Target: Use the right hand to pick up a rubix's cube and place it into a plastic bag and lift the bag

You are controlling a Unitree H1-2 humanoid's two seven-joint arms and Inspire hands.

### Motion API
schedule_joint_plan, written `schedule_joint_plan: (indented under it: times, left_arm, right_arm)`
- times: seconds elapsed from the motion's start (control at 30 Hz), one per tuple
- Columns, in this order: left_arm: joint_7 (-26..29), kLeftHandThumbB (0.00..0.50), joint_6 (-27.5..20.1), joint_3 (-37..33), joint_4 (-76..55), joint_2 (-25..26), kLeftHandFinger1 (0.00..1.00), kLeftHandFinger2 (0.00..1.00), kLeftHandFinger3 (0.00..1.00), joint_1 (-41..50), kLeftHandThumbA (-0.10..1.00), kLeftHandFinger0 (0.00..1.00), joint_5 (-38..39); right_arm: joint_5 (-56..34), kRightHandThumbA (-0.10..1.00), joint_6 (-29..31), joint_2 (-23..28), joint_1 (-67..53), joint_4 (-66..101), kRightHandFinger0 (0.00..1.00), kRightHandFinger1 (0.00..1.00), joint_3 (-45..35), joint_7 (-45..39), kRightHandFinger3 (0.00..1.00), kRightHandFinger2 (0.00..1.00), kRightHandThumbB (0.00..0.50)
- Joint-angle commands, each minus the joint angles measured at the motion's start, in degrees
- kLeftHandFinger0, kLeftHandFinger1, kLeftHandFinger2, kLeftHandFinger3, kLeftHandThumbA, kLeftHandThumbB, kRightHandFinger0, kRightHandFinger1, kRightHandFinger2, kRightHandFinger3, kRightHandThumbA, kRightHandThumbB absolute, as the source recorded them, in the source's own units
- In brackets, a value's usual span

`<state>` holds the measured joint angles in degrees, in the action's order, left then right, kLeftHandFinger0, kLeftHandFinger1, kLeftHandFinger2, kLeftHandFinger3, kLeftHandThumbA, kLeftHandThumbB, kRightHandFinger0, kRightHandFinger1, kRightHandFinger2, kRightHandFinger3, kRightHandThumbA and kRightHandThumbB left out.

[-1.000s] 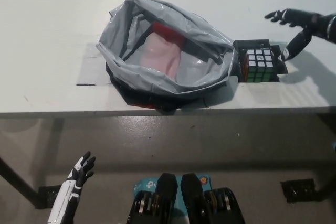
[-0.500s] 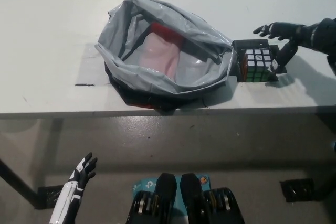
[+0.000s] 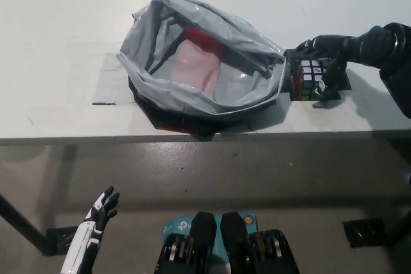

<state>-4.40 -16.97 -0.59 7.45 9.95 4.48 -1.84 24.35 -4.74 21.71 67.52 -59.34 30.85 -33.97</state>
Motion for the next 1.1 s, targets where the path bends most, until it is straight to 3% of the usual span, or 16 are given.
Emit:
schedule_joint_plan:
  times: [0.0, 0.67, 0.93, 1.07]
  left_arm:
    - [-0.4, 0.390, -1.7, 0.0, -1.2, 0.4, 1.00, 1.00, 1.00, -0.4, 1.00, 1.00, -0.2]
    - [-0.6, 0.377, -1.4, 0.1, -1.4, 0.6, 1.00, 1.00, 1.00, -0.7, 1.00, 1.00, 0.2]
    - [-0.4, 0.336, -1.2, 0.0, -1.7, 0.7, 1.00, 1.00, 1.00, -1.0, 1.00, 1.00, -0.7]
    - [-0.4, 0.341, -0.3, 0.0, -2.5, 0.6, 1.00, 1.00, 1.00, -0.5, 1.00, 1.00, -0.5]
  right_arm:
    - [2.6, 0.98, 3.8, 0.2, 4.6, -1.5, 1.00, 1.00, 0.5, 2.5, 1.00, 1.00, 0.490]
    - [6.6, 1.00, 5.6, -2.0, 6.1, -7.7, 1.00, 1.00, 2.1, 5.1, 1.00, 1.00, 0.494]
    - [5.3, 0.94, 6.9, -2.6, 6.1, -8.4, 1.00, 1.00, 0.0, 8.0, 1.00, 1.00, 0.500]
    - [5.7, 0.95, 7.5, -2.9, 5.8, -8.9, 1.00, 1.00, 0.0, 8.2, 1.00, 1.00, 0.500]
